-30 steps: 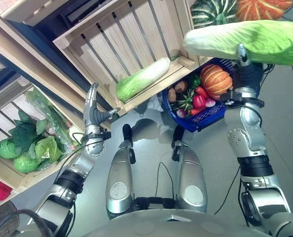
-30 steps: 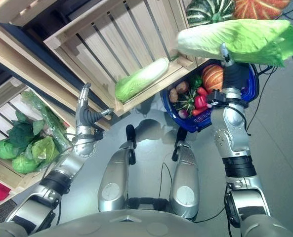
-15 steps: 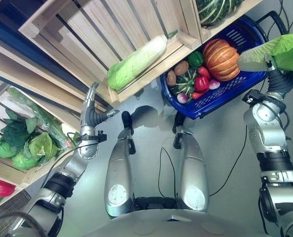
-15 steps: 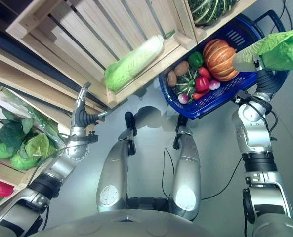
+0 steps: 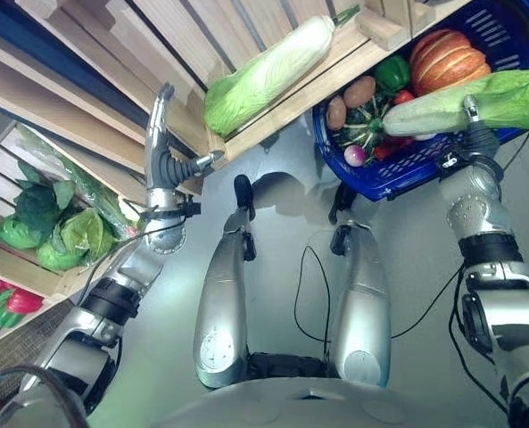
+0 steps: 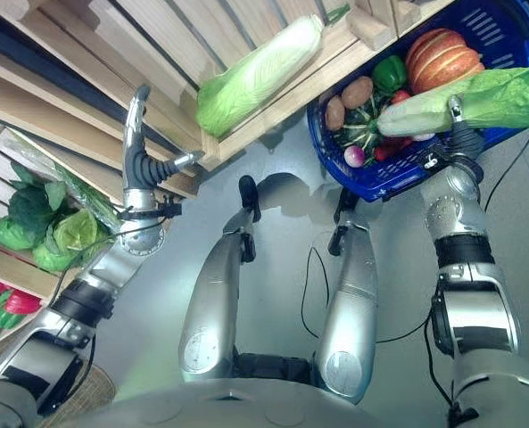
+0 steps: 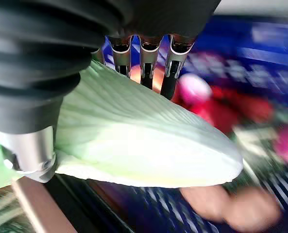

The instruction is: Pick up fruits and vegetables into the basket

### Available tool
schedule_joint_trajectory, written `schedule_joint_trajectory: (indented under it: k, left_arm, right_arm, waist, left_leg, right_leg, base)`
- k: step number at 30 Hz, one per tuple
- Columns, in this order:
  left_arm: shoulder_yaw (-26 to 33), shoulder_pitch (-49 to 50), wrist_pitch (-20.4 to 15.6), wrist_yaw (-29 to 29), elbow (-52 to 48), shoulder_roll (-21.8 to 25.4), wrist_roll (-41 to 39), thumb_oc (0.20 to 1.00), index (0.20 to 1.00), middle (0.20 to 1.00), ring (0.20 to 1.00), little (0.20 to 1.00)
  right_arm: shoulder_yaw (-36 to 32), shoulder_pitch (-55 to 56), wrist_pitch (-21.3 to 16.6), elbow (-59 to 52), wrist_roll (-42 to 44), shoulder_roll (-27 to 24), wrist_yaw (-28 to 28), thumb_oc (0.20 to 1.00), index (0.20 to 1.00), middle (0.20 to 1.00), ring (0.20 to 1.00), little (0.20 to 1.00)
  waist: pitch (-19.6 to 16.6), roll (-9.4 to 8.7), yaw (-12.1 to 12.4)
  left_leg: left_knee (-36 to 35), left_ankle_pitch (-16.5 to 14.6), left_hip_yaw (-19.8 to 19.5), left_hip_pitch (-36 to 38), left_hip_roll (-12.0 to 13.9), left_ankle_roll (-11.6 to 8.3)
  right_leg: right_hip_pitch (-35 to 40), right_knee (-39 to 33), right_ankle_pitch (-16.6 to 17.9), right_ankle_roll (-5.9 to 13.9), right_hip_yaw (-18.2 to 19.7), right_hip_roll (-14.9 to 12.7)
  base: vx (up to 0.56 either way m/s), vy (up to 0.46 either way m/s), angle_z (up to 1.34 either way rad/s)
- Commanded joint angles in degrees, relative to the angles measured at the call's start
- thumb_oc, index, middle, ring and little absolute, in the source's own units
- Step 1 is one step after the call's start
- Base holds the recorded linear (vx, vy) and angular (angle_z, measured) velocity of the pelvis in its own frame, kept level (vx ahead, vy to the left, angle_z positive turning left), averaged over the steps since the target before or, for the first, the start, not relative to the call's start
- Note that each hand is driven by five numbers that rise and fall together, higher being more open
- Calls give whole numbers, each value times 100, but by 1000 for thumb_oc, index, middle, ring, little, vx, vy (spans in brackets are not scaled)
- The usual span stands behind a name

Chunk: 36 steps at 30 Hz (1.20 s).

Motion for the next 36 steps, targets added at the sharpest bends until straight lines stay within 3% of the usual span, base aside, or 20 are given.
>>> schedule_joint_trajectory:
  k: [1, 3, 6, 12, 17, 18, 19, 23, 29, 33, 36]
  left_arm:
    - [0, -50, 29, 9, -512, 101, 282, 1000, 1000, 1000, 1000, 1000]
    - [-35, -254, 66, -45, -527, 172, 243, 1000, 1000, 1000, 1000, 1000]
    - [-86, -523, 100, -63, -541, 238, 336, 1000, 1000, 1000, 1000, 1000]
    - [-151, -902, 49, -23, -560, 374, 415, 1000, 1000, 1000, 1000, 1000]
    - [-202, -1260, 130, -124, -585, 476, 493, 1000, 1000, 1000, 1000, 1000]
    - [-228, -1351, 162, -82, -578, 503, 518, 1000, 1000, 1000, 1000, 1000]
    - [-255, -1453, 212, -90, -552, 528, 518, 1000, 1000, 1000, 1000, 1000]
    - [-363, -1804, 466, -76, -440, 575, 602, 1000, 1000, 1000, 1000, 1000]
    - [-477, -2161, 629, 134, -271, 611, 473, 1000, 1000, 1000, 1000, 1000]
    - [-450, -2248, 734, 217, -138, 533, 433, 1000, 1000, 1000, 1000, 1000]
    - [-351, -2139, 1037, 271, -124, 475, 580, 1000, 1000, 1000, 1000, 1000]
  right_arm:
    - [196, -154, 253, 284, 616, -242, 748, 200, 200, 200, 200, 200]
    - [210, -368, 616, 946, 898, -239, 1168, 200, 200, 200, 200, 200]
    - [279, -639, 1005, 1747, 644, -260, 1325, 200, 200, 200, 200, 200]
    - [484, -1006, 1283, 2566, 84, -361, 1363, 200, 200, 200, 200, 200]
    - [669, -1206, 1368, 2762, -966, -392, 853, 200, 200, 200, 200, 200]
    - [720, -1229, 1378, 2811, -1184, -382, 645, 831, 831, 831, 831, 831]
    - [738, -1261, 1432, 2853, -1230, -375, 534, 1000, 1000, 1000, 1000, 1000]
    - [735, -1340, 1284, 2947, -1479, -362, 146, 1000, 1000, 1000, 1000, 1000]
    - [889, -1373, 579, 2724, -2122, -278, -548, 1000, 1000, 1000, 1000, 1000]
    - [947, -1186, 117, 2167, -2411, -142, -1027, 1000, 1000, 1000, 1000, 1000]
    - [1028, -598, -165, 954, -2738, -17, -1620, 1000, 1000, 1000, 1000, 1000]
  waist:
    - [-235, 361, 30]
    - [-235, 393, 88]
    - [-235, 441, 154]
    - [-235, 521, 217]
    - [-235, 520, 194]
    - [-235, 516, 175]
    - [-235, 513, 155]
    - [-235, 498, 81]
    - [-235, 473, -49]
    - [-235, 410, -177]
    - [-235, 300, -339]
  left_leg:
    - [701, -379, 31, -479, -156, 149]
    - [762, -393, -11, -556, -176, 174]
    - [828, -404, -62, -665, -205, 213]
    - [1000, -439, -136, -870, -238, 268]
    - [1210, -497, -169, -1085, -234, 298]
    - [1240, -505, -170, -1117, -223, 301]
    - [1273, -515, -165, -1145, -212, 305]
    - [1373, -550, -169, -1251, -169, 313]
    - [1403, -568, -148, -1276, -121, 290]
    - [1349, -563, -105, -1225, -81, 253]
    - [1189, -513, -24, -1080, -37, 195]
  right_leg:
    - [-6, 116, 61, 322, -115, 21]
    - [-82, 186, 43, 317, -126, 6]
    - [-205, 264, 41, 304, -120, -2]
    - [-420, 434, 21, 283, -75, -24]
    - [-628, 590, 10, 282, 2, -15]
    - [-660, 602, 19, 285, 21, -8]
    - [-686, 623, 18, 286, 41, 3]
    - [-802, 691, 24, 291, 135, 45]
    - [-846, 669, 45, 302, 239, 124]
    - [-798, 578, 64, 320, 274, 202]
    - [-668, 388, 111, 340, 299, 282]
  base:
    - [12, -55, 16]
    - [20, -69, 18]
    - [18, -51, 10]
    - [21, -18, 5]
    - [9, -1, 2]
    - [0, 0, 0]
    - [0, 0, 0]
    - [0, 0, 0]
    - [-5, 40, -5]
    - [-17, 45, -4]
    - [-27, 69, -15]
